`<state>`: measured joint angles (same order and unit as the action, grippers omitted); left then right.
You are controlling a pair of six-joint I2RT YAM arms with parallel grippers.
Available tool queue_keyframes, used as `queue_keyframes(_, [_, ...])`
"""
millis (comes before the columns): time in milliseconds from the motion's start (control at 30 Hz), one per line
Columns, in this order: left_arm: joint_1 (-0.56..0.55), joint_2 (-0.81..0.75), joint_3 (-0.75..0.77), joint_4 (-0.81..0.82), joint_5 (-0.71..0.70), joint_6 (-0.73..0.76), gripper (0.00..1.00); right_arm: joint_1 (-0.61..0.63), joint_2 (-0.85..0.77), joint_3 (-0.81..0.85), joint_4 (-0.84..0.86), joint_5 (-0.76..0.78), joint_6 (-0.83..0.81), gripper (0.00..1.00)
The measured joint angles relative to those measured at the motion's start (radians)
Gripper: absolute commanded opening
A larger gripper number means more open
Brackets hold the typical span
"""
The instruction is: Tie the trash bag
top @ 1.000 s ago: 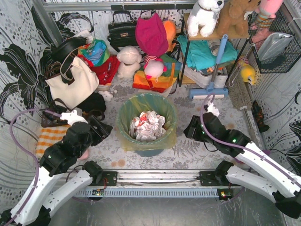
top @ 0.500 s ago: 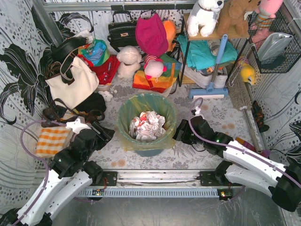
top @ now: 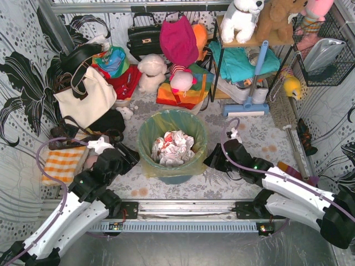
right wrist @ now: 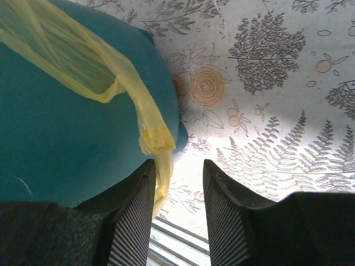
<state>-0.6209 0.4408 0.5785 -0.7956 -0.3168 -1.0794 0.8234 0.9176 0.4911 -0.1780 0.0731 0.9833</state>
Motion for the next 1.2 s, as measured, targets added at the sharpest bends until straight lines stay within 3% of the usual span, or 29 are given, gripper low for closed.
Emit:
queue_keyframes(533, [0.0, -0.014, -0.089, 0.098, 0.021, 0.014, 0.67, 0.0, -0.047, -0.05, 0.091, 0.018, -0.071, 0.38])
queue_keyframes(900, [0.0, 0.087, -0.095, 0.108, 0.066, 0.005, 0.63, 0.0, 0.006, -0.048, 0.15, 0.024, -0.113, 0.37])
queue_keyframes(1200, [0.0, 0.0, -0.188, 0.115, 0.142, -0.06, 0.56, 0.0, 0.046, -0.047, 0.18, 0.02, -0.108, 0.33])
